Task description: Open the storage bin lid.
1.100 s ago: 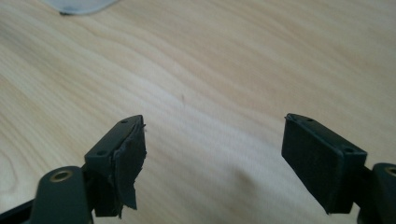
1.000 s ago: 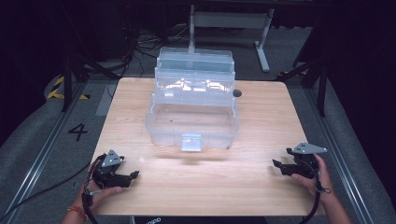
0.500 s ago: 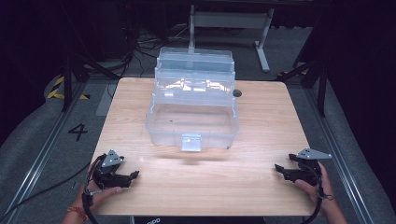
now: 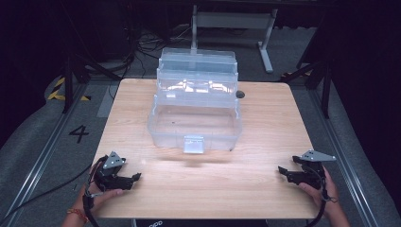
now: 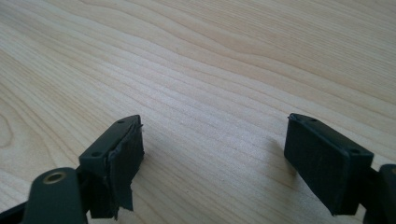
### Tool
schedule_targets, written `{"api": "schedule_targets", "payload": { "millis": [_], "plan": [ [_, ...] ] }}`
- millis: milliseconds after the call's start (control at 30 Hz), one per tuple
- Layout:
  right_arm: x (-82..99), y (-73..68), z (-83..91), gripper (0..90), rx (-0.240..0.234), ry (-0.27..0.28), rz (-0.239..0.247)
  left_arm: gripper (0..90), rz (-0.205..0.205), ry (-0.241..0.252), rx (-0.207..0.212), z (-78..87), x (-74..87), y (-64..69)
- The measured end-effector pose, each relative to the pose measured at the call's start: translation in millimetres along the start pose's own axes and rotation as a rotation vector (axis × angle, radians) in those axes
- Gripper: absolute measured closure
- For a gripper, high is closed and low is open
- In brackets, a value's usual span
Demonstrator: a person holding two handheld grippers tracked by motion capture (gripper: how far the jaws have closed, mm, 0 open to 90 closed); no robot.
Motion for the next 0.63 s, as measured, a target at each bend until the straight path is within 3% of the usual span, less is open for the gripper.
{"api": "schedule_targets", "payload": {
  "millis": [300,633],
  "plan": [
    [0.2,0.4,0.0,18.5,0.007,-0.002,-0.006,14.7,-0.008,-0.007,0.003,-0.1,-0.6,-1.1],
    [0.3,0.6,0.0,18.4,0.008,-0.003,-0.007,14.7,0.013,-0.001,-0.014,-2.4,-2.3,-1.8]
  ]
}}
Point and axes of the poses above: each handheld gripper's, and its own axes: z roughly backward along the jaws, x roughly out of its underside, y roughly to its right, the point moved 5 cm from there along -z, roughly forward along the jaws, and after that the axes turned 6 degrees about -x, right-handed, at the moved point
